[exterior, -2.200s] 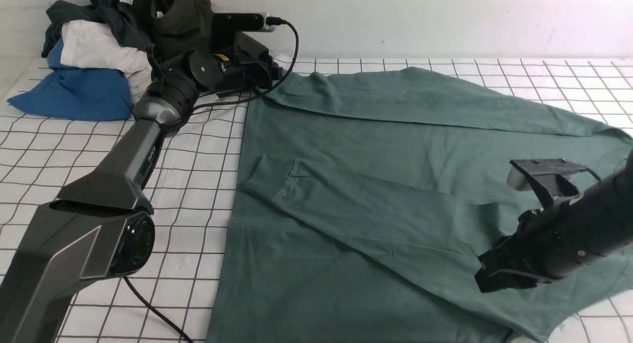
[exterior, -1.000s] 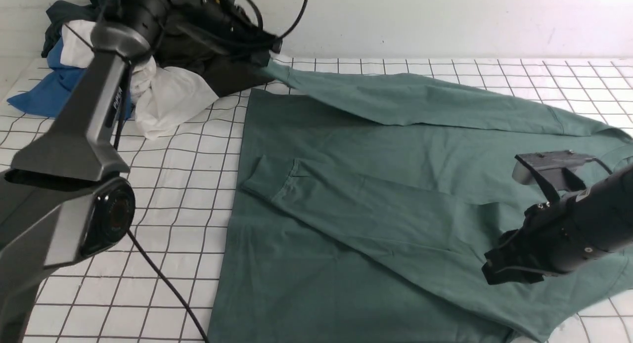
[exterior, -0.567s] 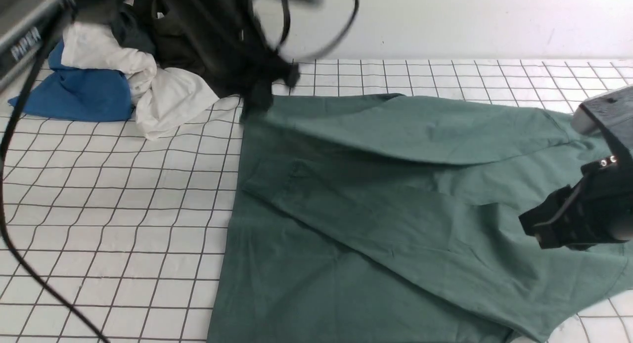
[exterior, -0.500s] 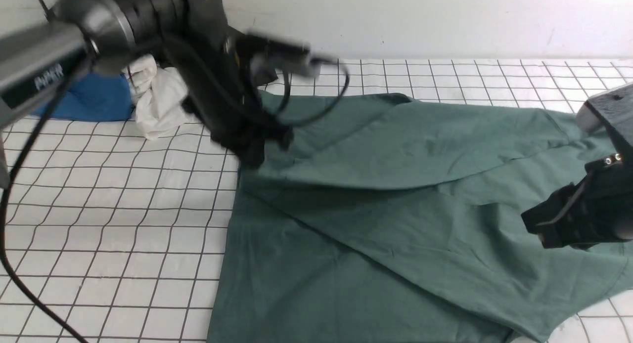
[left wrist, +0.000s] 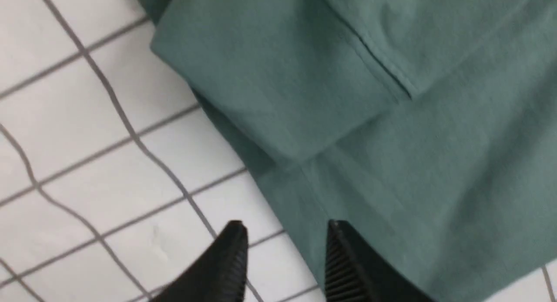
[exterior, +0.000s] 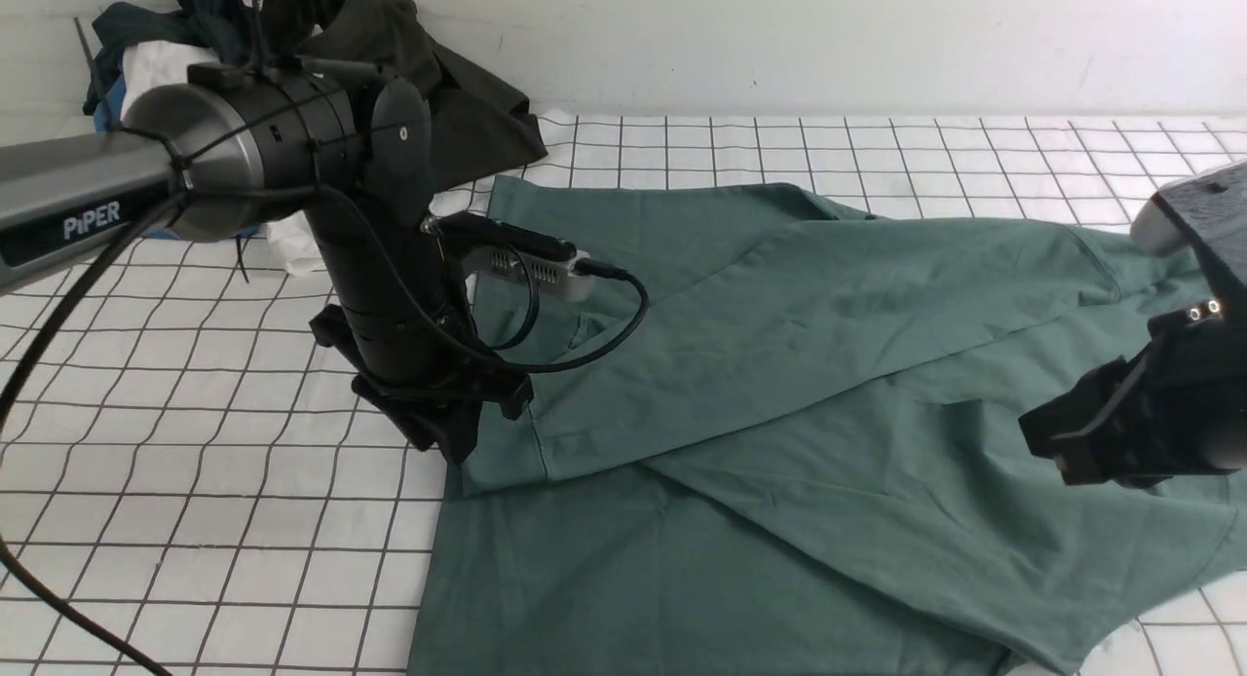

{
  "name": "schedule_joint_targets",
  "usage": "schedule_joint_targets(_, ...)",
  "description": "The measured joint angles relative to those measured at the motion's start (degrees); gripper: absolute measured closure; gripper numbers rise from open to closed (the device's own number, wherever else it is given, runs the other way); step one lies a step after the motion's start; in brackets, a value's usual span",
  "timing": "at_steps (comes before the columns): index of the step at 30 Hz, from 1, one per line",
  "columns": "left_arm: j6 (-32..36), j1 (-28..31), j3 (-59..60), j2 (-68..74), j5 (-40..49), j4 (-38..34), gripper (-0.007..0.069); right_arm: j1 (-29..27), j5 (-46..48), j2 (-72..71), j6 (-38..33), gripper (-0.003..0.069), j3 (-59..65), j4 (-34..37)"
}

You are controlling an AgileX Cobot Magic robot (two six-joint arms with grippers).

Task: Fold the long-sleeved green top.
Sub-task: Use the left arm to drag and drop the cuff onto the cuff closest to the left arm, then use both arms simultaneously to clamp the lower edge of the clothing fabric

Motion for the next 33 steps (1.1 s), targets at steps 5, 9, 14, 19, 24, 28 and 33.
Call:
schedule_joint_targets(5,1.13,-3.27,5.79,-6.18,0.43,0.19,0.0178,0.0,0.1,0.0,-0.59,0.05,0.0,-0.11)
schedule_joint_targets(9,11.81,-8.86,15.89,-12.14,-1.46,0.31,0.0149,0.0,0.11,0.67,-2.93,0.05,0.0,1.53)
schedule_joint_targets(14,28.72,-13.84,26.87,-13.8,-10.39,1.89,0.0167,0.0,0.5,2.67,-7.39,0.05,0.0,6.3)
schedule_joint_targets(19,38.28,-14.7,33.08,-10.81,-19.86,4.32,0.027,0.0,1.67,3.54,-12.52,0.05,0.0,10.52)
schedule_joint_targets(24,39.65,-14.92,32.64,-10.11,-22.28,6.61,0.0526,0.0,2.06,3.48,-14.38,0.05,0.0,11.06)
schedule_joint_targets(28,37.84,-15.12,31.29,-13.88,-20.85,6.48,0.0622,0.0,4.53,1.08,-14.4,0.0526,0.0,9.72)
schedule_joint_targets(33,35.11,-12.87,30.67,-22.25,-19.83,7.4,0.0629,0.0,6.27,-3.52,-15.26,0.0581,0.0,4.39)
